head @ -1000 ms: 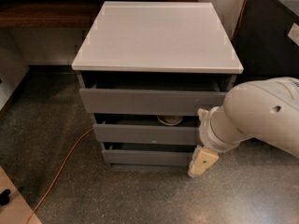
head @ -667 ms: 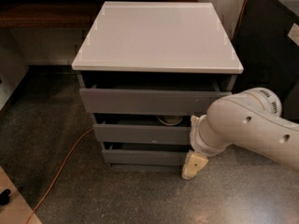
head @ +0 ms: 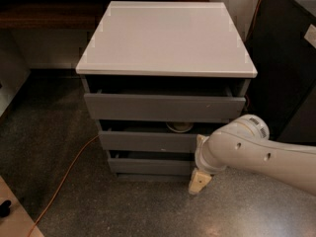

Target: Pick apple from middle drawer and place on counter

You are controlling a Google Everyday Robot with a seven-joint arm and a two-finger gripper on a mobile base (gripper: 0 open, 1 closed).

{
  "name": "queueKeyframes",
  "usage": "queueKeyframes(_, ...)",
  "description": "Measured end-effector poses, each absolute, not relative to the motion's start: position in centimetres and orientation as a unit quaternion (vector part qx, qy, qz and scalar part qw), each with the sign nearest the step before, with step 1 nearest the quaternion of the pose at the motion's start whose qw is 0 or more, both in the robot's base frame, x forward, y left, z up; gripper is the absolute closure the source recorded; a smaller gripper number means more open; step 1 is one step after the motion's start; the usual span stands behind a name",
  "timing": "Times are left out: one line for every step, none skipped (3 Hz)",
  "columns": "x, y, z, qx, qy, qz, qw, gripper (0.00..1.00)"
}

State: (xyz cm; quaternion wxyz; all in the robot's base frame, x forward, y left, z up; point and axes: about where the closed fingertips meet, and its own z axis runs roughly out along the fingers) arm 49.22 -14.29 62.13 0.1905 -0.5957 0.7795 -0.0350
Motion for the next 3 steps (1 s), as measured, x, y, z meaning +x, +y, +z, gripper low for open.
queueKeyframes(50.6,-14.8,57.9,-0.598,0.774,-0.026,0.207,0.0)
queueKeyframes(52.5,-15.0,54.5,-0.6,0.765,-0.014,0.233,0.0)
queueKeyframes(55.4,-15.1,51.2,-0.6,0.756,0.012,0.259,0.0)
